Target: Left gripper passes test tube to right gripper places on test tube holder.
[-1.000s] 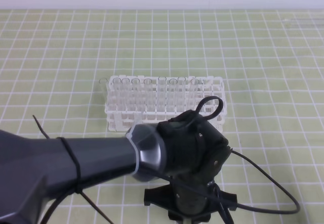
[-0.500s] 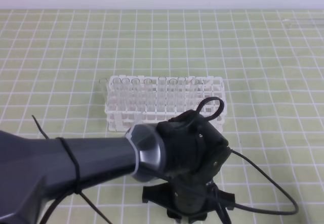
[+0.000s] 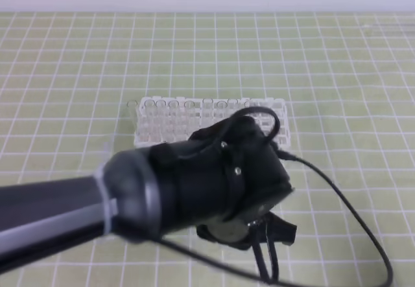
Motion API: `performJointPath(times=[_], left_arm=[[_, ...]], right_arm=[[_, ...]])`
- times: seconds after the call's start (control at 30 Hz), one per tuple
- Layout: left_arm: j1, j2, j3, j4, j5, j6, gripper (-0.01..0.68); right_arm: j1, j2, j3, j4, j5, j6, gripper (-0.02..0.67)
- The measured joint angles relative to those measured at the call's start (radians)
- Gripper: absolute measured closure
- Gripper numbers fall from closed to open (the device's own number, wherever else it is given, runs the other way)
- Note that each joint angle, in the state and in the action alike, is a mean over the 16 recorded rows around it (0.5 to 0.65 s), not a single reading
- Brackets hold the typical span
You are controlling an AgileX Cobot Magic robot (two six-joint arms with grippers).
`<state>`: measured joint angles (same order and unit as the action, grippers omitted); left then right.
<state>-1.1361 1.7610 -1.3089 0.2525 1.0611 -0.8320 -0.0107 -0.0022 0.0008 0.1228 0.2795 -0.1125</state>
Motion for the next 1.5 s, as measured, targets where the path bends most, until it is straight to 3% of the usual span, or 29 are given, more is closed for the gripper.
performJointPath(times=[0.27, 0.57, 1.13, 1.5], left_arm=[[-0.078, -0.12, 0.132, 0.171, -0.108, 0.003, 0.606], [-0.138, -0.321, 0.403, 0.297, -0.297, 0.003, 0.618], [-0.148, -0.705, 0.836, 0.647, -0.81, -0.01, 0.634], [-0.146, -0.799, 0.916, 0.677, -0.905, -0.065, 0.622]], right_arm=[[0.0, 0.0, 0.0, 0.0, 0.0, 0.0, 0.667], [0.0, 0.0, 0.0, 0.0, 0.0, 0.0, 0.667], [0.0, 0.0, -0.001, 0.0, 0.0, 0.0, 0.667], [0.0, 0.0, -0.001, 0.0, 0.0, 0.0, 0.667]])
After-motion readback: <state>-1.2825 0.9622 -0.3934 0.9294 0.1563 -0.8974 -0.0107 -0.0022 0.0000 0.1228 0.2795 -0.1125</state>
